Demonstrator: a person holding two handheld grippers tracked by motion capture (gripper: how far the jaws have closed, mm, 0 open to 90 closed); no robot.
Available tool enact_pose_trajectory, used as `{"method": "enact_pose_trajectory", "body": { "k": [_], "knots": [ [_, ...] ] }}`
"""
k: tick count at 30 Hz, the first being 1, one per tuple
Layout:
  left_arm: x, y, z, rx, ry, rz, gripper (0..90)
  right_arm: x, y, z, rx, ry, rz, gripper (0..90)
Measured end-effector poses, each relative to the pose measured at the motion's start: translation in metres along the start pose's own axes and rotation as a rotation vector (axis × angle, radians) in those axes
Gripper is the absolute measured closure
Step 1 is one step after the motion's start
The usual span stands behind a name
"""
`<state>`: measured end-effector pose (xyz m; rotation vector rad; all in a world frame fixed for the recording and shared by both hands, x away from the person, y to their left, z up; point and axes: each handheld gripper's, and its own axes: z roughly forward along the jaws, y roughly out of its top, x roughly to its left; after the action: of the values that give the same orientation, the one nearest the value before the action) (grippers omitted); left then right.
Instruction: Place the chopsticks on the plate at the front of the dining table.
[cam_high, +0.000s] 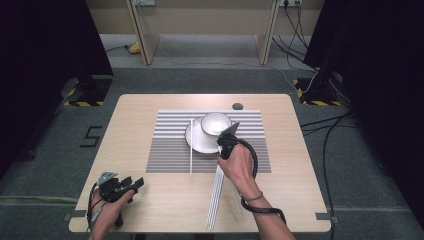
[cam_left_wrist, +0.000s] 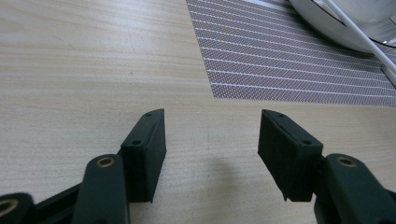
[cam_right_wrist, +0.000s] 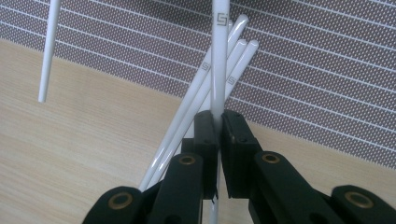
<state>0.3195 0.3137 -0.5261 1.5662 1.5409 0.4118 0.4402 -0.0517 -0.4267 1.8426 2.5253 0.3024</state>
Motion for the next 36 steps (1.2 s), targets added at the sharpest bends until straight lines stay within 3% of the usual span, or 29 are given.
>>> {"method": "enact_pose_trajectory", "body": {
  "k": [36],
  "knots": [
    [0.000,0.000,0.000,-0.001,-0.002,-0.002,41.2,0.010,0.010,0.001,-0.017,0.002,-0.009,85.8]
  ]
}}
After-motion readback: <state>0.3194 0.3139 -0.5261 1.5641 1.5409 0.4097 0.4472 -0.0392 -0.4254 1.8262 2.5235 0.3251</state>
